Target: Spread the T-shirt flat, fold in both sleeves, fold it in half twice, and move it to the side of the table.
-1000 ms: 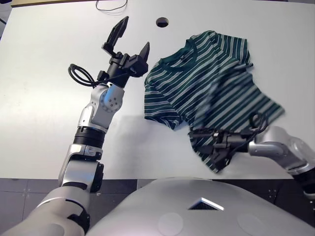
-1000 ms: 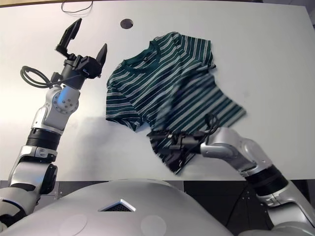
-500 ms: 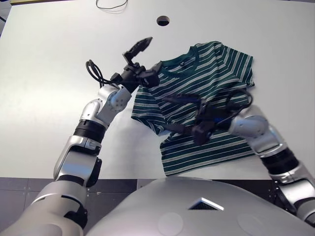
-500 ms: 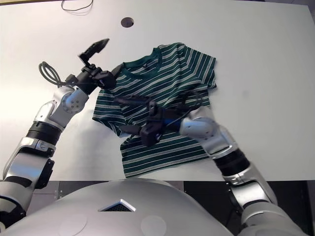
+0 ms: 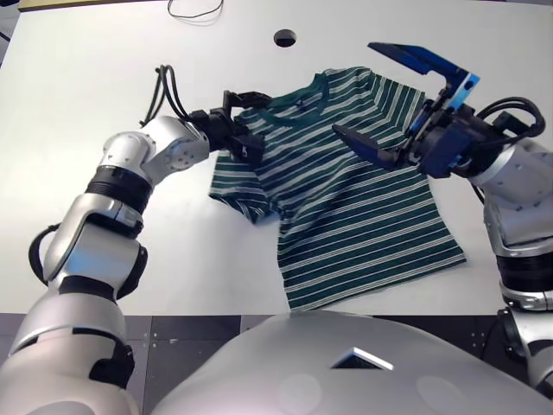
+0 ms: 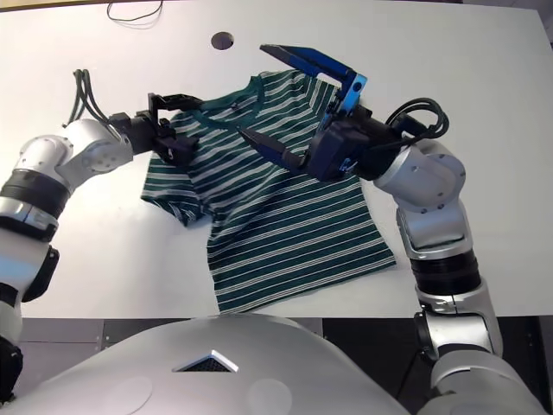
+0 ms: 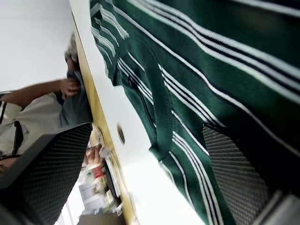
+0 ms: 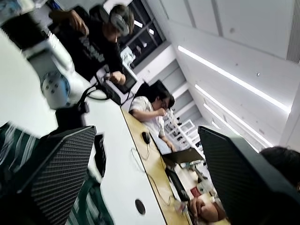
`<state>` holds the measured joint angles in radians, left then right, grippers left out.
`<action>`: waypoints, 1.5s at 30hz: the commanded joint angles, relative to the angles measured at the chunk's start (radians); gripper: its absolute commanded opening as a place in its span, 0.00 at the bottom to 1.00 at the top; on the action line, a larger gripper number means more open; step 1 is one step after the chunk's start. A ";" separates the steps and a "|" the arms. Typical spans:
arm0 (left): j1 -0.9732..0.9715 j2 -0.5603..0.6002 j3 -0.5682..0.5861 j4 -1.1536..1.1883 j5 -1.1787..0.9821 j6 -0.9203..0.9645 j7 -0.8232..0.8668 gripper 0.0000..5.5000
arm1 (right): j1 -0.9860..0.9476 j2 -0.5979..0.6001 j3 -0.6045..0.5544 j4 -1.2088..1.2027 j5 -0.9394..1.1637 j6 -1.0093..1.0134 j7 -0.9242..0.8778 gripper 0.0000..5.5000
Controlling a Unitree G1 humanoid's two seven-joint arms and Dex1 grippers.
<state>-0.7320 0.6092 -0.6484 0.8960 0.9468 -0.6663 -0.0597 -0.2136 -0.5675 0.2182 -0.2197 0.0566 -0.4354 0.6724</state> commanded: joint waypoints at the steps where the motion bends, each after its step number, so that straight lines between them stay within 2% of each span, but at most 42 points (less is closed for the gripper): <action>1: -0.161 -0.126 -0.093 0.204 0.116 0.044 0.239 0.79 | -0.079 0.032 -0.012 0.163 -0.115 -0.024 -0.062 0.73; 6: -0.263 -0.269 -0.178 0.371 0.189 0.111 0.513 0.79 | -0.237 0.091 -0.036 0.439 -0.230 -0.023 -0.203 0.73; 8: -0.285 -0.307 -0.203 0.417 0.203 0.160 0.547 0.79 | -0.308 0.114 -0.033 0.569 -0.277 -0.024 -0.269 0.73; 11: -0.297 -0.299 -0.190 0.444 0.177 0.196 0.586 0.79 | -0.432 0.131 0.012 0.815 -0.413 -0.018 -0.398 0.73; 14: -0.282 -0.232 -0.024 0.376 0.001 0.119 0.712 0.79 | -0.571 0.180 0.145 1.171 -0.590 0.008 -0.521 0.73; 17: -0.228 -0.184 0.098 0.288 -0.124 0.072 0.792 0.79 | -0.642 0.237 0.222 1.383 -0.670 0.031 -0.571 0.73; 20: -0.128 -0.152 0.193 0.178 -0.230 0.056 0.787 0.79 | -0.663 0.294 0.270 1.499 -0.713 0.065 -0.587 0.73; 23: 0.038 -0.159 0.309 -0.026 -0.401 0.017 0.706 0.79 | -0.651 0.324 0.276 1.558 -0.713 0.118 -0.573 0.73; 27: 0.275 -0.209 0.413 -0.328 -0.690 0.005 0.502 0.79 | -0.631 0.300 0.120 1.579 -0.550 0.184 -0.496 0.73; 32: 0.424 -0.228 0.481 -0.501 -0.763 0.067 0.392 0.79 | -0.596 0.224 -0.048 1.582 -0.393 0.272 -0.470 0.73; 40: 0.475 -0.224 0.568 -0.544 -0.724 0.124 0.342 0.79 | -0.565 0.162 -0.121 1.569 -0.338 0.293 -0.495 0.73; 45: 0.447 -0.189 0.572 -0.448 -0.651 0.137 0.319 0.79 | -0.603 0.203 -0.179 1.518 -0.275 0.117 -0.497 0.73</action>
<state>-0.2690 0.3919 -0.0816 0.4058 0.2624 -0.5470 0.2814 -0.8043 -0.3867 0.0629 1.3272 -0.2490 -0.2476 0.1746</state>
